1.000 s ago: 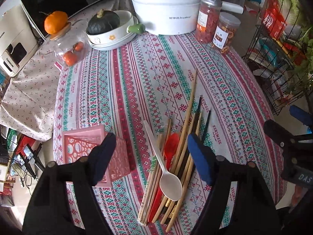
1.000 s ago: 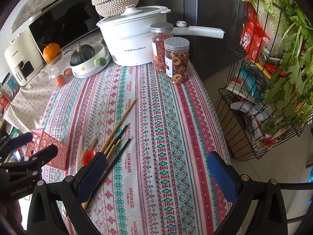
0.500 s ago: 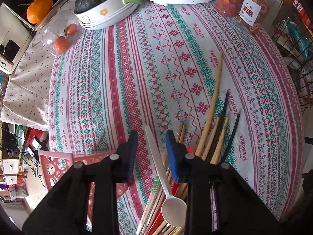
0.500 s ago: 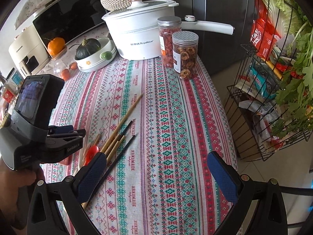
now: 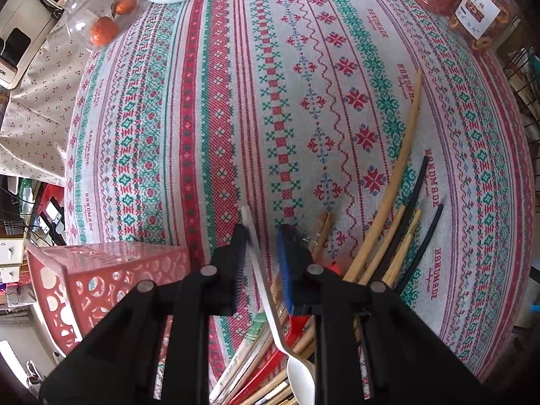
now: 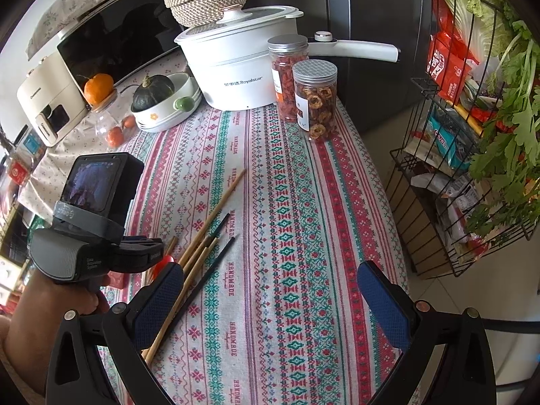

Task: Organize utensils
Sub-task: 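Lower the left tool onto the white spoon and close on its handle, then grasp a wooden chopstick with the right tool while the left tool lifts the spoon, then lower the white spoon into the pink basket and open the left tool, then lower the wooden chopstick into the pink basket and open the right tool, then grasp another wooden chopstick from the pile with the right tool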

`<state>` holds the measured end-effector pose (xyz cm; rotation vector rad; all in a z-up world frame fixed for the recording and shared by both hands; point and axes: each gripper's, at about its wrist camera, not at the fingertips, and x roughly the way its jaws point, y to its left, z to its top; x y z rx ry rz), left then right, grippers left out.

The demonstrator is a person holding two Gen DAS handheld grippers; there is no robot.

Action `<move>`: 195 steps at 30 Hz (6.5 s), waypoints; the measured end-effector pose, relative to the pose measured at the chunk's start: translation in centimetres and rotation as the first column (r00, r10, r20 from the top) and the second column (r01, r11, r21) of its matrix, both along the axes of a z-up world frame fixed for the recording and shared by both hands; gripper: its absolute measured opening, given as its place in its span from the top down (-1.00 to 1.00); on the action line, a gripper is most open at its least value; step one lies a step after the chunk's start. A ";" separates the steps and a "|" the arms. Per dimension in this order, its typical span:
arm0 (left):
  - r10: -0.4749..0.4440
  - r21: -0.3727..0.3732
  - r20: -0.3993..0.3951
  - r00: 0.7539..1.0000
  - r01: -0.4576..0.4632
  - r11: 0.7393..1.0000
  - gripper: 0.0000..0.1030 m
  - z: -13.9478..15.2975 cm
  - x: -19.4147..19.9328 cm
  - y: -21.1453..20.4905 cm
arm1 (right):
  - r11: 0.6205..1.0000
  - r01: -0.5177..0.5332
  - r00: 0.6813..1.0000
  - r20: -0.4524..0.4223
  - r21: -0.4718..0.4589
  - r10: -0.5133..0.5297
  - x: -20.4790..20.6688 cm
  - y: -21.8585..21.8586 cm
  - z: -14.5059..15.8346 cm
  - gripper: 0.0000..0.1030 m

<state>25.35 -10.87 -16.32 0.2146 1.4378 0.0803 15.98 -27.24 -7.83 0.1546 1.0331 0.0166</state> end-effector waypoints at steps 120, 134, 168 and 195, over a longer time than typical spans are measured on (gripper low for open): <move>0.145 -0.287 0.851 0.506 0.216 0.933 -0.25 12.5 -13.3 14.8 | 0.969 -0.242 0.856 0.482 0.052 0.188 -3.5 10.7 10.0 0.88; 0.217 -0.381 0.592 0.776 0.031 0.924 -0.68 11.0 -15.9 17.8 | 0.942 -0.319 0.800 0.563 0.107 0.207 -4.9 12.3 12.8 0.88; 0.147 -0.366 0.498 0.855 0.053 0.929 -0.70 9.4 -16.7 17.6 | 0.951 -0.288 0.894 0.388 0.116 0.223 -1.4 15.5 7.2 -0.19; 0.036 -0.347 0.302 0.953 0.074 0.935 -0.85 5.3 -16.5 11.3 | 0.997 -0.062 0.990 -0.127 0.050 0.068 -2.9 5.3 -3.2 -0.71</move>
